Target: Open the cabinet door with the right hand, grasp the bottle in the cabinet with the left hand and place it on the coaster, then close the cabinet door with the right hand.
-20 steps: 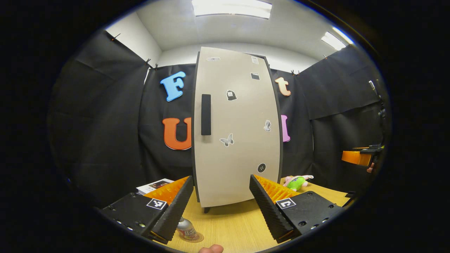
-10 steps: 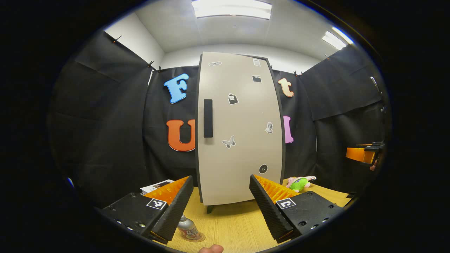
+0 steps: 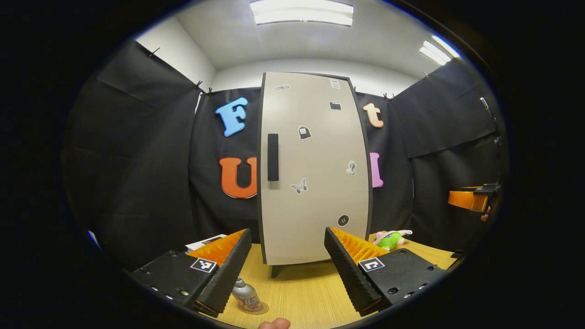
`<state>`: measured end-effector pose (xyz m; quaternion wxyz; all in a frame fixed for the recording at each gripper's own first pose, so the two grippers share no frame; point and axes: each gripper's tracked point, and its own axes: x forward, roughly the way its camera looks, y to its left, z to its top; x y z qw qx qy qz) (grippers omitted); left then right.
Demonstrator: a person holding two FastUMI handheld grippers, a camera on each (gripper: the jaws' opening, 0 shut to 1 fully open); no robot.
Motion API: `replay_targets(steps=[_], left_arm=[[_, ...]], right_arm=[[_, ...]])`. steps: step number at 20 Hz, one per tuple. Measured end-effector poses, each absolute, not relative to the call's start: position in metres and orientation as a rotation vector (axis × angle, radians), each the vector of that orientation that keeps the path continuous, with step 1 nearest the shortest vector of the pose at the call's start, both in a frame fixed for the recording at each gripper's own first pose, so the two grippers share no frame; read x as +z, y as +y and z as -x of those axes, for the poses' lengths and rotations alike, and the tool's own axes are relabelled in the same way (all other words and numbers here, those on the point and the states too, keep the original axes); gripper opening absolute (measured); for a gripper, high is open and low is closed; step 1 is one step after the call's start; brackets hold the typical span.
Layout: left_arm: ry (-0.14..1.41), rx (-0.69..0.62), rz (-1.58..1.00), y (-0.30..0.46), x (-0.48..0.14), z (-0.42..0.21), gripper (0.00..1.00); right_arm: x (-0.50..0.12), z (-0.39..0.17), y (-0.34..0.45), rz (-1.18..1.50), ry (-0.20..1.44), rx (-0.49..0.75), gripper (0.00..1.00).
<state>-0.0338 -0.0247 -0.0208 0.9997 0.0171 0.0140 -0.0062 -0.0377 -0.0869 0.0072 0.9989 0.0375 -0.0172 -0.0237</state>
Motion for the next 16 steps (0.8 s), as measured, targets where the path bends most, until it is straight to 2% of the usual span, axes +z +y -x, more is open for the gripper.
replay_targets(steps=[16], left_arm=[[0.036,-0.028,-0.031,-0.0285,-0.025,0.0303,0.97]], right_arm=[[0.0086,0.038,-0.0838,-0.081,-0.038,-0.045,0.89]])
